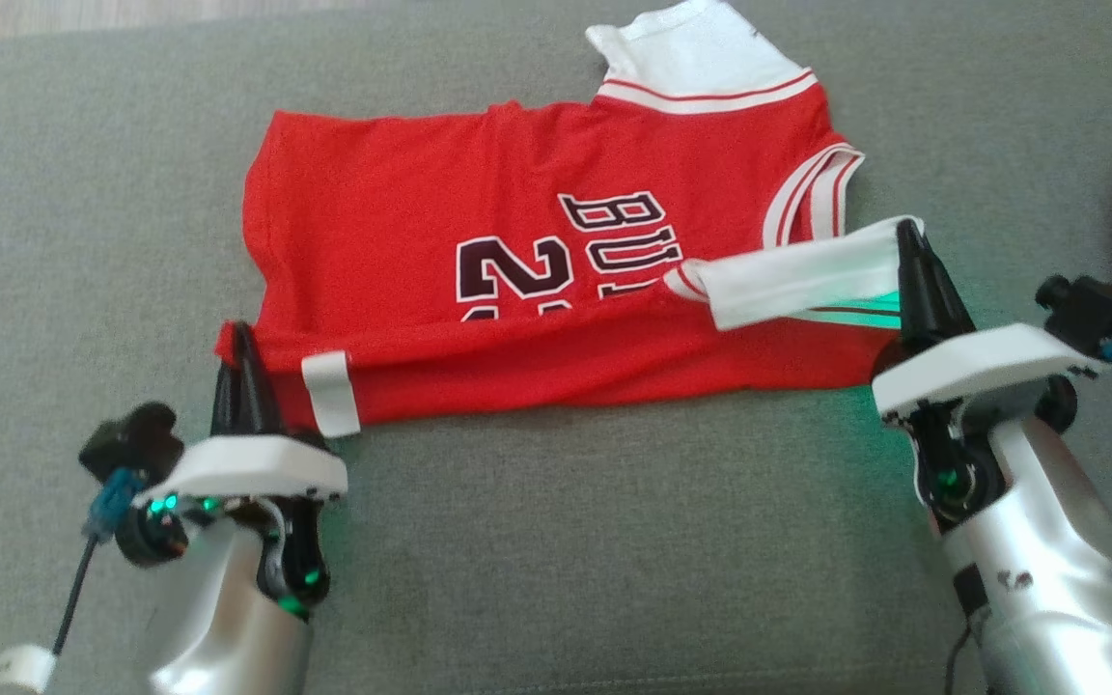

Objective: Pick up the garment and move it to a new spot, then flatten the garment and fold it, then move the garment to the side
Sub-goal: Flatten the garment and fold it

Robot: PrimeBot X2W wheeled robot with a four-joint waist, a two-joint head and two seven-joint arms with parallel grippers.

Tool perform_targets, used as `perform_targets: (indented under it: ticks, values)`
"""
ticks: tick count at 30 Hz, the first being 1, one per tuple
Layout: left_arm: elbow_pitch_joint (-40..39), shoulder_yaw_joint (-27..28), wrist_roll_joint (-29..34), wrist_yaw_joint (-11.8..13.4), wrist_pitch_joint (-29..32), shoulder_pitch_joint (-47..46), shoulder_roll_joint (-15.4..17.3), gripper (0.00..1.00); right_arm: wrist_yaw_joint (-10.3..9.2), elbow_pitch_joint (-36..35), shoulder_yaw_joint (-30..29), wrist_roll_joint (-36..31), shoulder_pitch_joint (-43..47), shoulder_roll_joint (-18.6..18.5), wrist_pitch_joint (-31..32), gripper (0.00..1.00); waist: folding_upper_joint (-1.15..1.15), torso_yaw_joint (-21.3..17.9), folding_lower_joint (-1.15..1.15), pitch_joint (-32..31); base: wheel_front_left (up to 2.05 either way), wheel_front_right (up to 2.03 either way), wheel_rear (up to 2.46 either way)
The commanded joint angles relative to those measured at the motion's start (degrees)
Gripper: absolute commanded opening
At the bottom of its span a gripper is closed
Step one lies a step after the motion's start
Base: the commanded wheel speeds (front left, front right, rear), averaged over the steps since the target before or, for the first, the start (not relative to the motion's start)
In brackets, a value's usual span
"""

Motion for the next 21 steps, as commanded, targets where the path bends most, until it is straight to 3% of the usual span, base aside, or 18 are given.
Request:
perform_targets:
  ticks: [1, 2, 3, 4, 5, 6, 9, 12, 16, 21]
  values:
    - [-0.89, 1.15, 0.32, 0.37, -0.30, -2.42, 1.03, 0.00, 0.19, -0.31, 0.76, -0.59, -2.44, 0.55, -0.71, 0.00, 0.00, 0.48, -0.02, 0.94, 0.00, 0.00, 0.00]
    - [-0.50, 0.67, 0.49, 0.11, -0.30, -3.12, 1.03, 0.00, 0.19, 0.73, 0.73, -0.79, -3.39, 0.78, -1.08, 0.00, 0.00, 0.60, -0.02, 1.23, 0.00, 0.00, 0.00]
    - [-0.06, 0.25, 0.70, -0.02, -0.30, -3.79, 1.03, 0.00, 0.19, 1.68, 0.76, -0.96, -4.22, 1.01, -1.47, 0.08, 0.00, 0.66, -0.02, 1.43, 0.00, 0.00, 0.00]
    - [0.39, -0.13, 0.85, -0.11, -0.30, -4.40, 1.03, 0.05, 0.19, 2.72, 0.53, -1.08, -4.94, 1.24, -1.98, 0.50, 0.00, 0.71, -0.02, 1.56, 0.00, 0.00, 0.00]
    - [0.78, -0.38, 1.21, 0.07, -0.30, -4.96, 1.03, 0.34, 0.19, 3.88, 0.07, -1.20, -5.59, 1.48, -2.54, 1.00, 0.00, 0.77, -0.02, 1.64, 0.00, 0.00, 0.00]
    - [0.98, -0.44, 1.66, 0.30, -0.30, -5.44, 1.03, 1.00, 0.19, 4.90, -0.18, -1.82, -6.25, 1.61, -3.23, 1.00, 0.00, 0.82, -0.02, 1.71, 0.00, 0.00, 0.00]
    - [0.44, 0.25, 3.22, 1.41, -0.30, -5.91, 1.03, 1.00, 0.19, 5.91, 0.25, -4.43, -7.24, 1.44, -4.83, 1.00, 0.00, 0.86, -0.02, 1.72, 0.00, 0.00, 0.00]
    - [-2.52, 1.77, 9.39, 3.63, -0.30, -4.44, 1.03, 1.00, 0.19, 6.15, -0.08, -10.49, -7.19, 0.80, -6.23, 1.00, 0.00, 0.63, -0.02, 1.58, 0.00, 0.00, 0.00]
    - [-5.04, 2.56, 19.54, 5.03, -0.30, 1.30, 1.21, 1.00, 0.19, -1.05, -4.88, -23.36, -1.84, 1.57, -6.38, 1.00, 0.00, 0.35, -0.02, 0.67, 0.00, 0.00, 0.00]
    - [-6.65, 2.29, 25.97, 5.60, -0.30, 7.00, 1.21, 1.00, 0.19, -6.18, -8.22, -30.87, 6.17, 3.90, -6.40, 1.00, 0.00, 0.50, -0.02, -1.60, 0.00, 0.00, 0.00]
